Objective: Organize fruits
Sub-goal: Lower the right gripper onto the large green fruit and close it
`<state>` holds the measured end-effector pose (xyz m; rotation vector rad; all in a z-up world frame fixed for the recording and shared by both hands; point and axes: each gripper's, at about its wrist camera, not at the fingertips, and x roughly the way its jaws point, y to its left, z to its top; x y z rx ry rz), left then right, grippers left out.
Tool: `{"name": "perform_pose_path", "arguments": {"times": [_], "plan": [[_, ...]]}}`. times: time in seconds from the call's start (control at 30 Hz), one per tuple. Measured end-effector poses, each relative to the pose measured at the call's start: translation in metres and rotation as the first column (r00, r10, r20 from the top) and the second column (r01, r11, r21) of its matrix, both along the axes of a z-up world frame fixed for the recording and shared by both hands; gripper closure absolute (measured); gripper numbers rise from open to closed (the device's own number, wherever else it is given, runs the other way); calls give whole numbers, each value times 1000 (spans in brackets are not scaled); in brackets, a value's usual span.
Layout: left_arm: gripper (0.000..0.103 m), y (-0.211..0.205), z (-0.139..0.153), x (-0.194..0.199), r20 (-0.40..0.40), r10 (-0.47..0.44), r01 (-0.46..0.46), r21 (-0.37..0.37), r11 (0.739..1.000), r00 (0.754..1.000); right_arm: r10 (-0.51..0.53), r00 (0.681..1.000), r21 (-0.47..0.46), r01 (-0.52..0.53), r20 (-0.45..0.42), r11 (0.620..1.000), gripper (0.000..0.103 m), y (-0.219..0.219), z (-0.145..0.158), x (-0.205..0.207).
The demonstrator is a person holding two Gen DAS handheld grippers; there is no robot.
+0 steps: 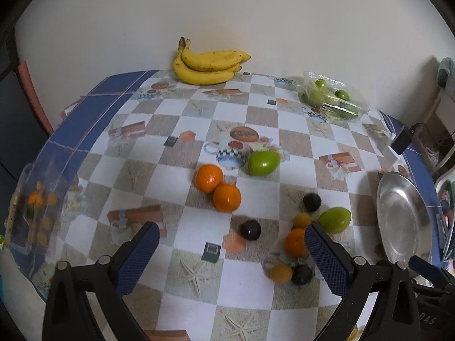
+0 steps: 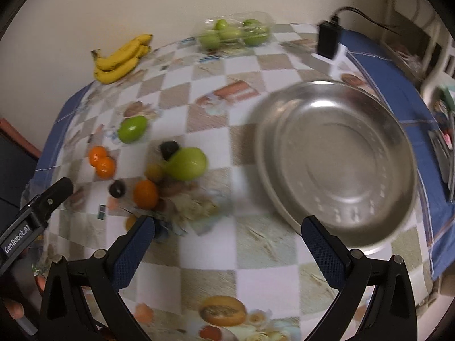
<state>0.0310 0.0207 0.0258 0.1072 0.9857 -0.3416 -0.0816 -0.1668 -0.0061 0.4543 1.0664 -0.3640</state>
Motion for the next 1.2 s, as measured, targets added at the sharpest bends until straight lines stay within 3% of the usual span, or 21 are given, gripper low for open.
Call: {"name": "perform_pose_path", "arguments": {"times": [0.23,0.37,0.43,0.53,0.8,0.9,1.0,1.2], "plan": [[0,-6,-2,23,-76,40,-41,-4,999,996,47,997,22,-49,59,999,0,4,8,34],[2,-15,-17,32,-122,49,-47,20,999,991,50,998,55,-52,36,997,1,-2,-3,51],[12,-17,-28,38,-167,57,-55,15,998,984,57,998,60,-57,15,997,4,-4,-11,58],[16,-20,-45,44,-227,65,-66,5,998,972,70,997,67,-69,-20,995,14,-5,-23,69],[35,-25,-72,51,-330,91,-101,-13,995,940,94,993,73,-88,-77,993,14,-5,-41,87],[39,-24,-78,54,-359,98,-117,-29,993,928,102,990,82,-95,-96,992,16,-4,-48,91],[47,-26,-83,55,-378,96,-118,-36,992,921,114,987,73,-106,-110,992,24,-1,-52,94],[58,-29,-90,56,-398,95,-122,-41,992,912,130,984,65,-123,-125,990,26,4,-57,99]]}}
